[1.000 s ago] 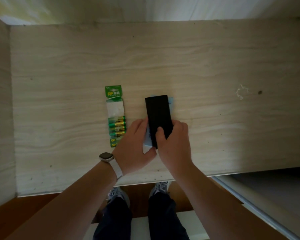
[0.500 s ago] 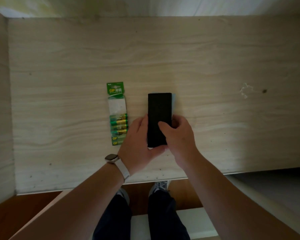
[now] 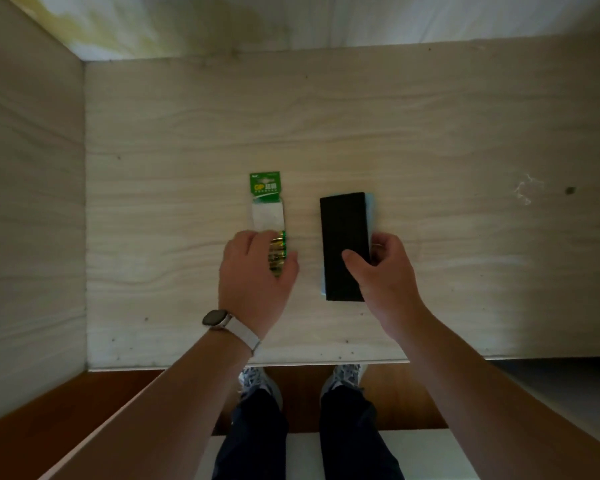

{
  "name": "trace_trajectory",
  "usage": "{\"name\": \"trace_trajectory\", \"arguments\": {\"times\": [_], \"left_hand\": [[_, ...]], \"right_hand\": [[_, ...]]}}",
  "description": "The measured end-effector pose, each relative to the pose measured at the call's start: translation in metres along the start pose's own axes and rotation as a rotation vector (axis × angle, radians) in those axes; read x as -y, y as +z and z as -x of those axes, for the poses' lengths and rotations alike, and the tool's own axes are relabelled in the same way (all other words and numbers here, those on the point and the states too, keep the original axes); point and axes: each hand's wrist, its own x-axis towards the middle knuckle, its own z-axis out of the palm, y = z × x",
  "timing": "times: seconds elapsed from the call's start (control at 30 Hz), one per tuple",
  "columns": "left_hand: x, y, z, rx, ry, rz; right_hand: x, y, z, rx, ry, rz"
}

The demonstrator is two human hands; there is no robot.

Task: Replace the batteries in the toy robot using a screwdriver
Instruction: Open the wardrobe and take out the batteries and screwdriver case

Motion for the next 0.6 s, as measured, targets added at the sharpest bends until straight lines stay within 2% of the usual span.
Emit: {"name": "trace_trajectory", "arguments": {"times": [0.23, 0.37, 0.53, 0.6], "left_hand": [[0.002, -0.005, -0.008, 0.034, -0.332, 0.071], [-0.001, -0.009, -0.012, 0.035, -0.373, 0.095], [0.01, -0.005, -0.018, 0.108, -0.51, 0.254], [0.009, -0.004, -0.02, 0.113, -0.539, 0.224]], "right_hand": [[0.0, 0.009, -0.002, 0.012, 0.008, -0.004], [0.005, 0.02, -0.002, 0.046, -0.005, -0.04], [0.01, 0.036, -0.003, 0.114, -0.002, -0.067], [0.01, 0.042, -0.004, 0.116, 0.004, -0.069]]}}
